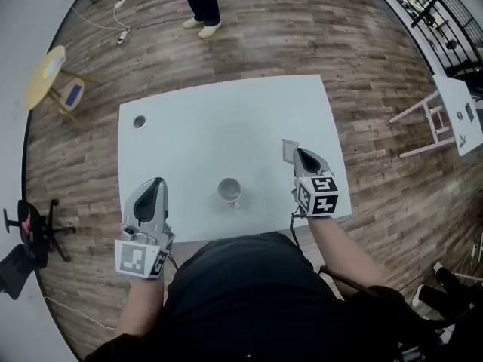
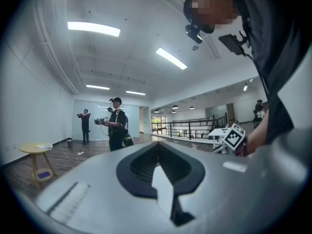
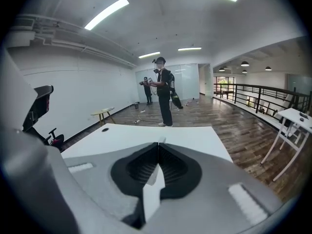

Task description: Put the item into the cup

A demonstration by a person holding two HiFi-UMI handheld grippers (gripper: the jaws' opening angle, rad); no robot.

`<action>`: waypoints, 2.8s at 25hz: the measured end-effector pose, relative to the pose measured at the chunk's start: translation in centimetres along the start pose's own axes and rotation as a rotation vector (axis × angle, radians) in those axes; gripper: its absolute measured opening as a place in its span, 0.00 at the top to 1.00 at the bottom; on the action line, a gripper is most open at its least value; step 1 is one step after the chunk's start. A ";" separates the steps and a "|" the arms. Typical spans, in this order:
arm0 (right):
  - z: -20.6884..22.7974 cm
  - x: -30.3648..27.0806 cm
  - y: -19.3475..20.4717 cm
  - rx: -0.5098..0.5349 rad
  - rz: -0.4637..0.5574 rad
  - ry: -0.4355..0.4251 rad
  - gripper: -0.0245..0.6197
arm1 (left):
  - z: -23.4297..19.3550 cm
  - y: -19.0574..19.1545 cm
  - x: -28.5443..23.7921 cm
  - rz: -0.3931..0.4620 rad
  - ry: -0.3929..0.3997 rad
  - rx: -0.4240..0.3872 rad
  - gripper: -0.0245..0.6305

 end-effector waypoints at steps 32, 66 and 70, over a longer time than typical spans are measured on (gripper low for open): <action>-2.5 7.4 -7.8 0.017 0.264 -0.032 0.95 | 1.1 -0.8 -1.9 0.057 0.065 -0.039 0.96; -9.4 4.6 -7.1 0.127 0.212 -0.327 0.95 | 0.5 -0.6 4.0 0.020 -0.156 -0.012 0.96; -10.1 4.3 -7.0 0.151 0.205 -0.354 0.95 | 0.5 -0.3 4.7 0.016 -0.178 -0.006 0.96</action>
Point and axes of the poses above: the fingertips, and each gripper's own axes: x backward along the fingers, z to its right, y out of its underside, the point moved 8 cm from there along x, backward along the fingers, and after that the axes turned 2 degrees about x, right-handed, at the moved point
